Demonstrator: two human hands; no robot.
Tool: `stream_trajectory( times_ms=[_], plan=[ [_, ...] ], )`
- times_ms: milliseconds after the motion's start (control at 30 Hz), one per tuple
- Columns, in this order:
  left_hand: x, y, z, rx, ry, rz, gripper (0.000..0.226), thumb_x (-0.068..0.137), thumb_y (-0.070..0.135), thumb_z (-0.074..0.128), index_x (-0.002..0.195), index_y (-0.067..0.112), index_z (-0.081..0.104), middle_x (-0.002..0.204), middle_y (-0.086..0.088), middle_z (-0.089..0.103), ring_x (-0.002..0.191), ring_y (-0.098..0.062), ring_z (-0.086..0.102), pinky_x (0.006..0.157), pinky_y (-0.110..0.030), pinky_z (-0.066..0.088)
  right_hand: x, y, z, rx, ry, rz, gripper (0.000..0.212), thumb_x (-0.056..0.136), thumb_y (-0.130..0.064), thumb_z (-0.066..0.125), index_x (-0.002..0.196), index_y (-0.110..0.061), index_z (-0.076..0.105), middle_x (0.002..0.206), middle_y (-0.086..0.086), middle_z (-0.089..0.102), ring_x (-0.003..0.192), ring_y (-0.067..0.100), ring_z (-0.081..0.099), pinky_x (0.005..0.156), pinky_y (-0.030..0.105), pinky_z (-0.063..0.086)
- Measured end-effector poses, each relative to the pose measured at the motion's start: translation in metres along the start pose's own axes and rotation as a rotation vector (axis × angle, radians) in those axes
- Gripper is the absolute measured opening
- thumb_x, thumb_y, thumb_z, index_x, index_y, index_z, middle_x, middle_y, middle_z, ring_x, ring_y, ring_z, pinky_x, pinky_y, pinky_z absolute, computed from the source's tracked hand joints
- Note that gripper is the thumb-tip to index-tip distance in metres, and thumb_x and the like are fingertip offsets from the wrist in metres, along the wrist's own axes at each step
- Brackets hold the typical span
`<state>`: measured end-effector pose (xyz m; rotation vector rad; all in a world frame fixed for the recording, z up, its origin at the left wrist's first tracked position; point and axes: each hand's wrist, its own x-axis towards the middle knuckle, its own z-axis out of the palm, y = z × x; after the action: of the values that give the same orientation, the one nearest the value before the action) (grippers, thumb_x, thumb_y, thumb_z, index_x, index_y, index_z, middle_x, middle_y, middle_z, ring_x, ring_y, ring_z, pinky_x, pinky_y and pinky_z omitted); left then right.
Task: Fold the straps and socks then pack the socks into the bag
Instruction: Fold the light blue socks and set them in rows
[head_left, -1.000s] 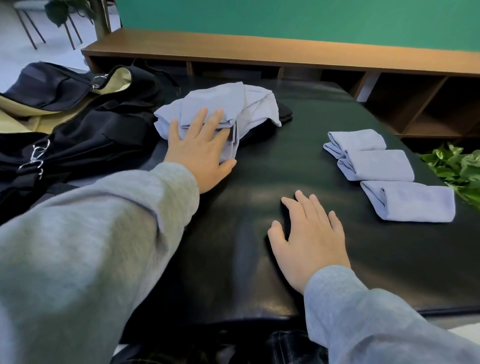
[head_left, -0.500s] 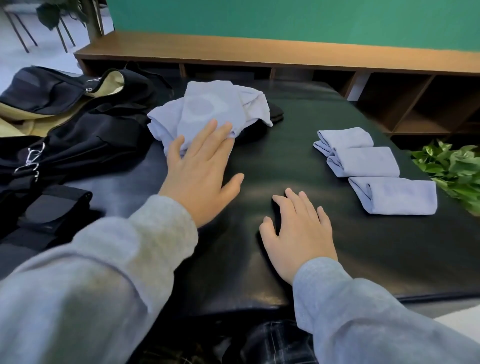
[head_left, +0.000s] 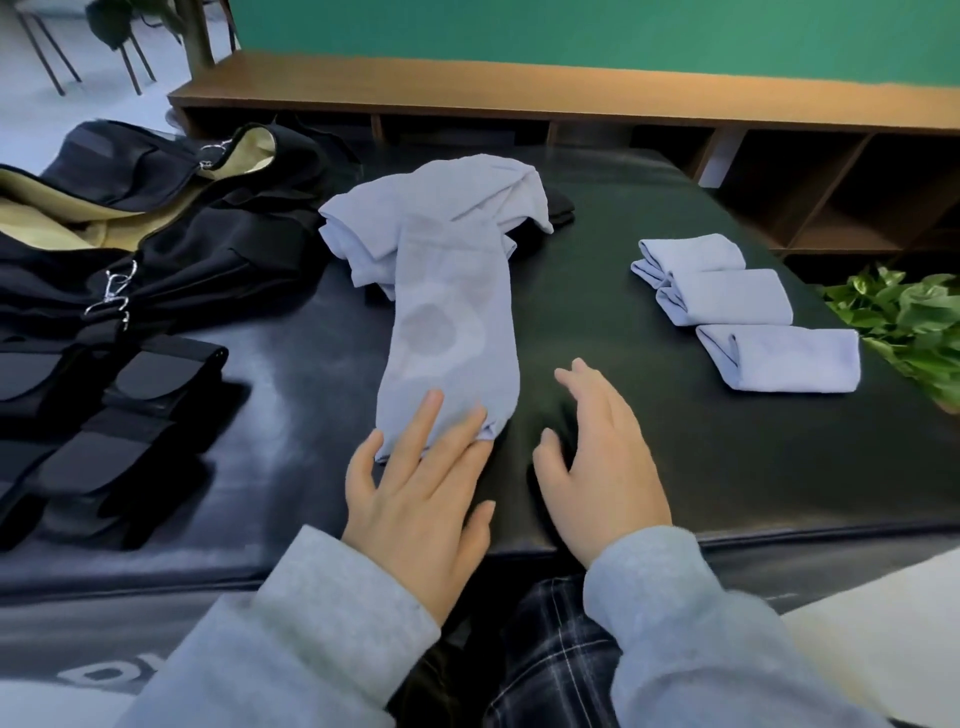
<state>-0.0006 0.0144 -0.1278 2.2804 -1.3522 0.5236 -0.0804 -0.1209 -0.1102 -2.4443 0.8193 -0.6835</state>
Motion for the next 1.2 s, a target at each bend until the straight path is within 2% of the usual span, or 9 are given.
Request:
stream_trajectory(
  times_ms=[133,333,500,667,767,833,967,1067,1200],
  plan=[
    [-0.011,0.011,0.004,-0.076,0.146,0.015,0.035,0.078,0.024,0.045,0.107,0.019,0.066,0.123,0.008,0.061,0.127,-0.015,0.040,0.096,-0.043,0.028,-0.029,-0.009,0.021,0.121,0.145,-0.064,0.050,0.081,-0.019,0.046,0.131,-0.024,0.044,0.147,-0.002,0.038,0.138,0.010,0.025,0.107,0.017,0.019],
    [-0.020,0.028,0.003,-0.245,0.366,-0.005,0.032,0.079,0.016,0.045,0.095,0.028,0.070,0.111,0.014,0.065,0.119,-0.011,0.052,0.088,-0.040,0.033,-0.052,-0.011,0.025,0.220,0.155,-0.130,0.031,0.082,-0.030,0.041,0.112,-0.035,0.048,0.134,-0.009,0.048,0.134,0.007,0.031,0.105,0.021,0.025],
    [-0.020,0.003,-0.006,-0.303,0.305,-0.013,0.032,0.074,0.016,0.045,0.099,0.031,0.056,0.113,0.016,0.060,0.117,-0.006,0.052,0.094,-0.038,0.031,-0.044,-0.002,0.023,0.128,0.143,-0.151,0.024,0.081,-0.030,0.045,0.099,-0.029,0.061,0.113,-0.012,0.063,0.122,0.007,0.045,0.095,0.021,0.031],
    [-0.020,-0.014,-0.006,-0.388,0.176,-0.164,0.041,0.075,0.023,0.044,0.116,0.023,0.048,0.118,0.014,0.057,0.112,-0.007,0.050,0.097,-0.028,0.033,-0.041,-0.006,0.022,0.117,0.197,-0.160,0.027,0.083,-0.027,0.042,0.101,-0.022,0.061,0.105,-0.017,0.058,0.111,0.008,0.050,0.088,0.023,0.031],
    [-0.020,-0.016,-0.010,-0.480,0.144,-0.217,0.039,0.079,0.026,0.041,0.117,0.024,0.048,0.115,0.011,0.057,0.104,-0.007,0.053,0.093,-0.024,0.039,-0.038,-0.007,0.021,0.146,0.228,-0.119,0.031,0.085,-0.028,0.039,0.101,-0.013,0.061,0.103,-0.005,0.063,0.098,0.010,0.049,0.084,0.022,0.032],
    [-0.021,-0.016,-0.010,-0.522,0.132,-0.247,0.037,0.082,0.030,0.041,0.119,0.027,0.046,0.114,0.010,0.061,0.107,-0.007,0.056,0.096,-0.029,0.043,-0.039,-0.008,0.019,0.206,0.221,-0.083,0.029,0.088,-0.032,0.035,0.099,-0.018,0.058,0.093,-0.010,0.061,0.087,0.015,0.053,0.078,0.030,0.040],
    [-0.021,-0.011,-0.013,-0.518,0.130,-0.295,0.040,0.083,0.039,0.041,0.121,0.025,0.047,0.107,0.014,0.062,0.097,-0.005,0.057,0.084,-0.047,0.050,-0.041,-0.009,0.017,0.254,0.210,-0.053,0.009,0.088,-0.043,0.031,0.088,-0.043,0.040,0.082,-0.023,0.053,0.074,0.020,0.057,0.065,0.036,0.045],
    [-0.020,-0.010,-0.014,-0.537,0.162,-0.274,0.040,0.083,0.038,0.043,0.121,0.029,0.042,0.098,0.029,0.057,0.093,0.003,0.053,0.083,-0.047,0.051,-0.042,-0.010,0.016,0.238,0.215,-0.081,0.007,0.085,-0.045,0.036,0.092,-0.046,0.035,0.084,-0.026,0.052,0.074,0.013,0.056,0.064,0.030,0.044],
    [-0.019,-0.013,-0.010,-0.628,0.199,-0.272,0.045,0.082,0.038,0.048,0.125,0.030,0.038,0.109,0.042,0.052,0.096,0.002,0.058,0.088,-0.036,0.049,-0.042,-0.010,0.017,0.237,0.186,-0.070,0.025,0.076,-0.045,0.040,0.101,-0.042,0.038,0.088,-0.027,0.053,0.078,0.008,0.055,0.067,0.025,0.043]
  ],
)
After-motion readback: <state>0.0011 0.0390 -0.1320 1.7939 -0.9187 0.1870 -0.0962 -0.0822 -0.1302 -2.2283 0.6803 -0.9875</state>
